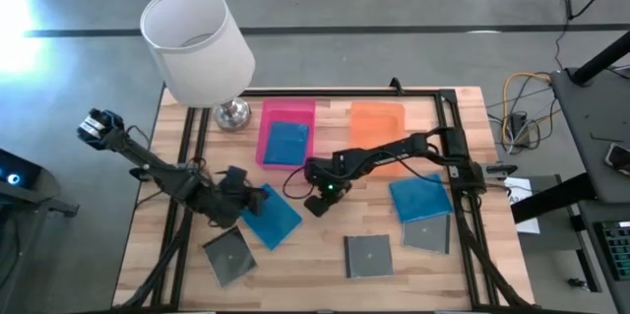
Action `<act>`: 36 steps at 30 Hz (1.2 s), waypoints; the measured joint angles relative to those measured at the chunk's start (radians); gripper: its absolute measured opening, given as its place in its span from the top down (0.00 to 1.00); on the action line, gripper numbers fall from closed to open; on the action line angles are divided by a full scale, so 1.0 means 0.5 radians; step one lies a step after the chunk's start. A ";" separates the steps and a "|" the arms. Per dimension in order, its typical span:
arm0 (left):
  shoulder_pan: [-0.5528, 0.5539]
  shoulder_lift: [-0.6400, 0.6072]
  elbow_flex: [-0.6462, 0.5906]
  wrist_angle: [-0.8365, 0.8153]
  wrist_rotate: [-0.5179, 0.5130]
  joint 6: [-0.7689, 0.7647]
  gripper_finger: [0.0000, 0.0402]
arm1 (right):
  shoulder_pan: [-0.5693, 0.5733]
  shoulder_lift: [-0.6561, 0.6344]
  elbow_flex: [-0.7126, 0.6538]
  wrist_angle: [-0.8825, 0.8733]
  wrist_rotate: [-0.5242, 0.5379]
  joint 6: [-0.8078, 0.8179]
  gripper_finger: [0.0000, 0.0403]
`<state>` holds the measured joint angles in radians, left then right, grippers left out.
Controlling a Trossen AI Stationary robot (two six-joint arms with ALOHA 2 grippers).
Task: Pick & place jewel cases by type
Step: Put the left blue cd case into the pink bin
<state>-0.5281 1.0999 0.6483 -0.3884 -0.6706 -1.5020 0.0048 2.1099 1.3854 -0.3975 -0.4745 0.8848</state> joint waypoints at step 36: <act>-0.349 0.854 0.170 -0.127 1.135 -0.178 0.72 | 0.061 0.414 0.312 0.475 -0.003 0.111 0.42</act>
<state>-0.7026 1.5268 0.7334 -0.4520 -0.1030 -1.5908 0.0354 2.3169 1.5414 -0.1600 -0.4758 0.9404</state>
